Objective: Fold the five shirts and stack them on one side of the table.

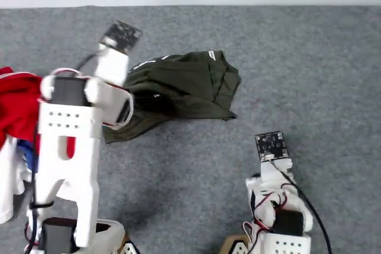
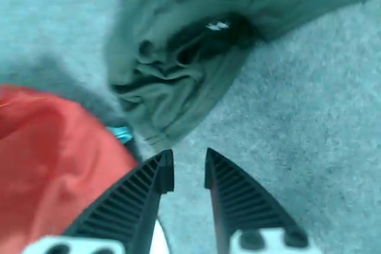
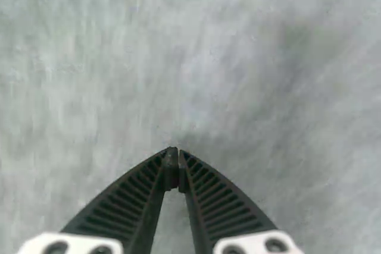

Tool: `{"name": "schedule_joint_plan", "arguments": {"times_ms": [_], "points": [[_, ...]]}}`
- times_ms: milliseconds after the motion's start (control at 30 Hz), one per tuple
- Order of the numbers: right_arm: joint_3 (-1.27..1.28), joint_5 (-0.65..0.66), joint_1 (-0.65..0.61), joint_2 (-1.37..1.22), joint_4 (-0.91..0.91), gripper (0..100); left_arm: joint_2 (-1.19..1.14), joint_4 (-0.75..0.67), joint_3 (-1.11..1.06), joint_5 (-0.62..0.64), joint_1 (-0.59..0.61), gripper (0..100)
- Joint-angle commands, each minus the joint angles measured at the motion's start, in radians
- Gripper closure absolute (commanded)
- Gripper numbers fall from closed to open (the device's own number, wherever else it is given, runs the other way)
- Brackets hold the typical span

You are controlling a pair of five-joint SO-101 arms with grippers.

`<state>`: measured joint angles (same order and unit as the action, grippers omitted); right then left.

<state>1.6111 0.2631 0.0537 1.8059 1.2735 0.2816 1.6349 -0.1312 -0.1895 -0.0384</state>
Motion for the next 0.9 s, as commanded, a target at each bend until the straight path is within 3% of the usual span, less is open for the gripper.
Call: {"name": "schedule_joint_plan", "arguments": {"times_ms": [0,233,433,667,867], "points": [[-0.133,0.011,0.019,-0.001,-0.105,99.0,0.032,-0.107,-0.114,0.009,-0.017,91],[-0.273,0.000,0.016,-0.058,-0.093,99.1,0.021,-0.310,-0.315,0.006,-0.025,89],[-0.496,-0.005,0.016,-0.328,-0.019,99.1,-0.123,-0.404,-0.360,0.006,-0.014,79],[-0.778,0.006,0.015,-0.802,-0.021,99.1,-0.146,-0.324,-0.269,0.029,0.074,79],[-0.968,0.238,-0.088,-1.150,-0.024,99.1,-0.055,-0.310,-0.249,0.104,0.207,79]]}}
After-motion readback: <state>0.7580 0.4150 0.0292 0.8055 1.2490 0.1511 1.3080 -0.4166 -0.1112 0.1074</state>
